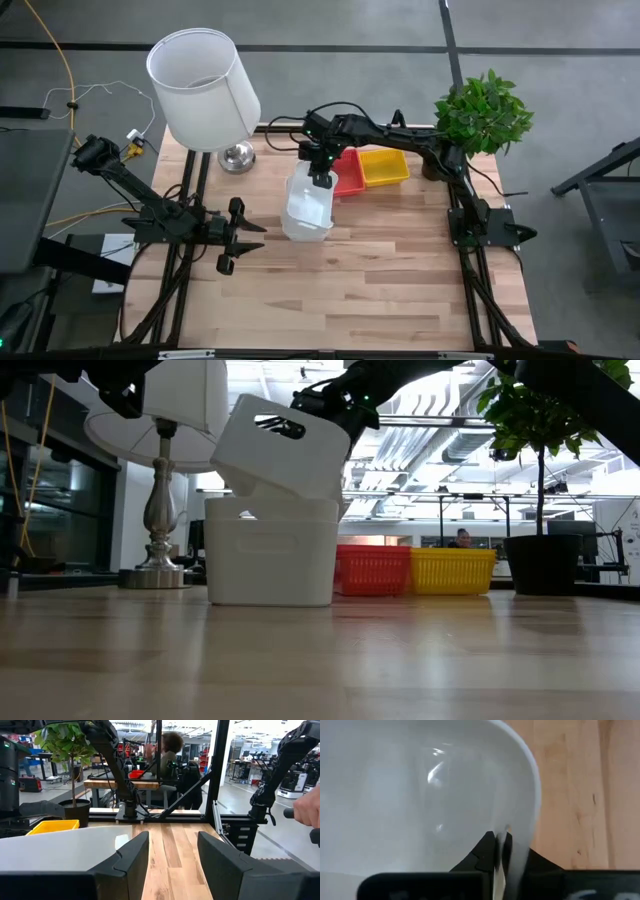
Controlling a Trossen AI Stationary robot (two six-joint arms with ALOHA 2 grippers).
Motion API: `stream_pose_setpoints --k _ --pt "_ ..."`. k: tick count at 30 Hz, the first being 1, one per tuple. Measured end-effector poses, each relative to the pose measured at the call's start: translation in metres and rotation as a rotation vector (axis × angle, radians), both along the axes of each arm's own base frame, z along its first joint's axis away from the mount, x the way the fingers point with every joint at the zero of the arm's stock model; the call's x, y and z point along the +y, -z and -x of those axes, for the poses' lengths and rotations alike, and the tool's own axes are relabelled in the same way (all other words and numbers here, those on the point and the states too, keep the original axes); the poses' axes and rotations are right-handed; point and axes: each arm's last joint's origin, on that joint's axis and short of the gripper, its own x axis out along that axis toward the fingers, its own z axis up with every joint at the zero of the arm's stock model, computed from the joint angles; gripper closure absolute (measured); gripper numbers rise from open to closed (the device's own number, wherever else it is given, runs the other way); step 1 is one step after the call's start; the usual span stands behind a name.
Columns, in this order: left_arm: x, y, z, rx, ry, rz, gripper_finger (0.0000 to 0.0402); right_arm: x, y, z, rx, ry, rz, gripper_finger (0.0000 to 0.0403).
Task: Stack baskets by color
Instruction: Stack the bottom white bin on the white bin
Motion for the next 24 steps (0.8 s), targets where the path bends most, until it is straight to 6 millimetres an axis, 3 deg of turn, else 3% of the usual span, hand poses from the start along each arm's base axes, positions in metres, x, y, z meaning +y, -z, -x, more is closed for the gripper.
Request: stream_pose_setpoints --k 9,13,20,24 --pt "0.000 0.000 0.000 0.002 0.000 -0.001 0.0245 0.001 -0.001 0.000 0.031 0.057 0.071 0.0293" --pt "0.000 0.000 0.000 0.003 -0.001 -0.002 0.0245 0.002 -0.019 0.002 0.033 0.057 0.073 0.0258" --pt "0.000 0.000 0.000 0.004 0.000 -0.003 0.0245 0.010 -0.062 0.006 0.007 0.085 0.063 0.0241" --pt "0.000 0.001 0.000 0.011 0.000 -0.006 0.0245 0.020 -0.068 0.010 0.053 0.065 0.048 0.0241"
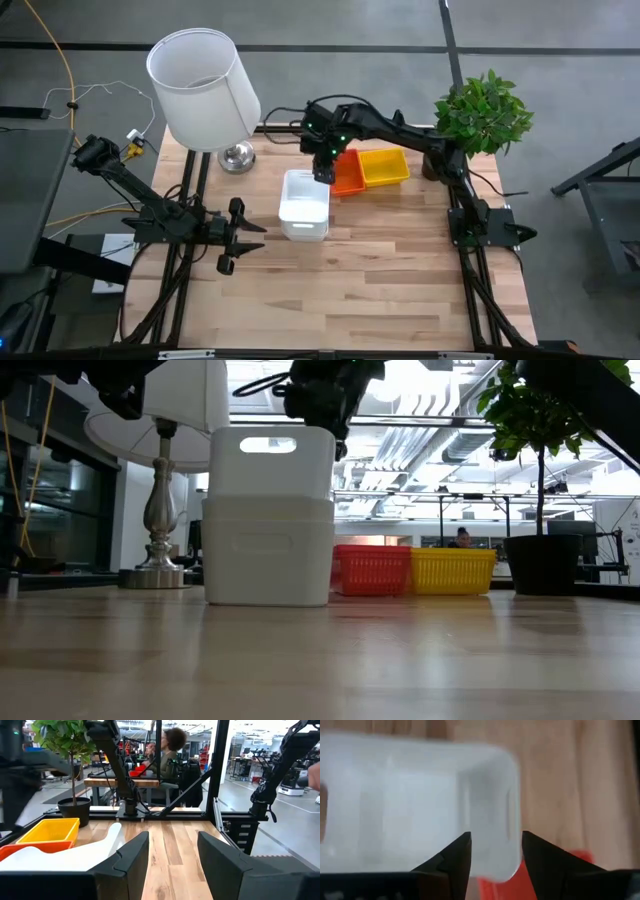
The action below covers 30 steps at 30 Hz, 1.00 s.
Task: Stack baskets by color
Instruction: Stack the bottom white bin on the white bin
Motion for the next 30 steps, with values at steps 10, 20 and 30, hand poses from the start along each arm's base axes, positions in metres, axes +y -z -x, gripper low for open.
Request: stream_pose_setpoints --k 10,20,30 --pt "0.000 0.001 0.000 0.007 0.000 -0.004 0.0245 0.016 0.025 0.018 0.286 0.003 -0.102 0.0241" --pt "0.000 0.002 0.000 0.020 0.000 -0.011 0.0245 0.025 0.050 0.037 0.428 -0.013 -0.199 0.0291" --pt "0.000 0.002 0.000 0.021 -0.008 -0.037 0.0245 0.047 0.031 0.109 0.147 0.028 -0.132 0.0390"
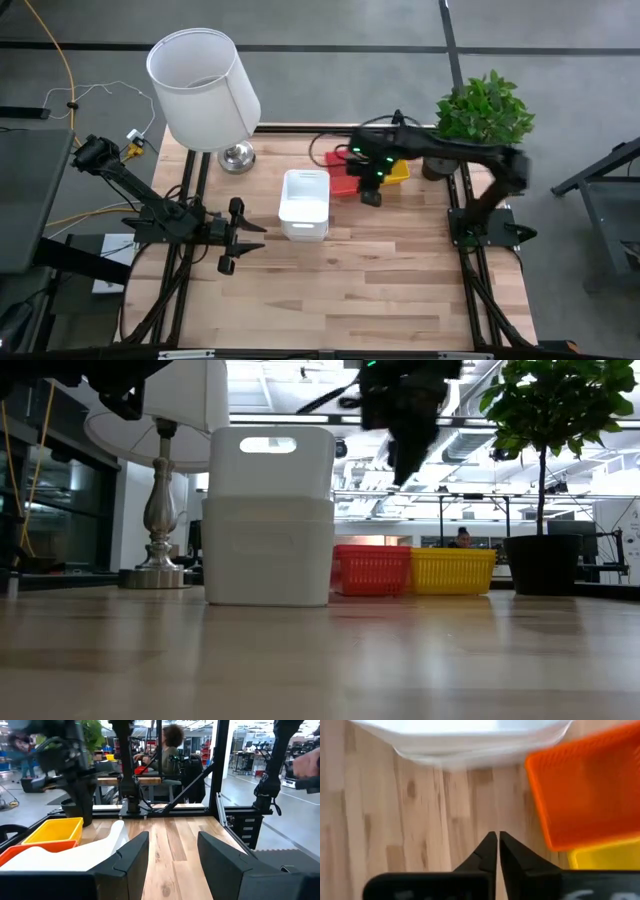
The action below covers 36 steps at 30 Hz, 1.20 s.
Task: Stack baskets by color
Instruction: Stack the bottom white bin on the white bin
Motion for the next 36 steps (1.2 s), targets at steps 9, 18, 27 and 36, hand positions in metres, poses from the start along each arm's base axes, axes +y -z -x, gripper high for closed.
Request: stream_pose_setpoints --k 9,18,27,36 --pt "0.000 -0.004 0.000 -0.035 -0.004 0.018 0.0245 0.017 0.007 0.055 -0.611 0.022 0.154 0.0400" --pt "0.000 -0.003 0.000 -0.026 -0.005 -0.002 0.0245 0.028 0.015 0.102 -0.820 0.069 0.202 0.0402" --pt "0.006 -0.003 0.000 -0.022 -0.151 -0.013 0.0245 0.038 0.011 0.142 -0.917 0.149 0.206 0.0402" --pt "0.032 0.009 -0.021 0.023 -0.290 0.085 0.0255 0.036 0.012 0.140 -0.951 0.174 0.240 0.0403"
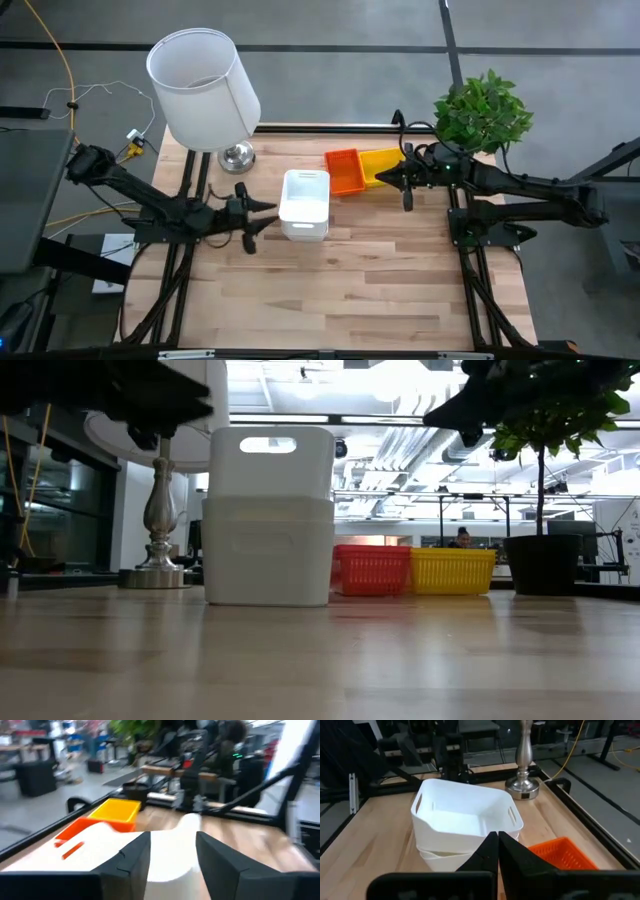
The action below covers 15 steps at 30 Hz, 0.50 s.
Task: Stack baskets by color
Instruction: Stack the bottom white bin on the white bin
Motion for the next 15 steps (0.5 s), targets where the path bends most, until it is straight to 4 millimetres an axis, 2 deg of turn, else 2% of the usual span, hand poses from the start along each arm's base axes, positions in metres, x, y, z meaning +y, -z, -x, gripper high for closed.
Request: stream_pose_setpoints --k 3,7,8,15 --pt "0.005 0.000 -0.012 0.006 -0.031 0.026 0.0292 -0.002 0.002 -0.006 -0.001 -0.001 0.003 0.0403" --pt "0.000 -0.005 -0.028 -0.008 -0.001 0.002 0.0379 -0.004 0.009 -0.012 0.031 0.004 0.000 0.0403" --pt "-0.002 -0.004 -0.032 -0.007 -0.007 -0.002 0.0390 -0.005 0.010 -0.013 0.038 0.005 -0.001 0.0403" --pt "-0.007 0.005 -0.057 0.025 -0.063 0.034 0.0399 -0.006 0.014 -0.017 0.059 0.005 -0.009 0.0403"
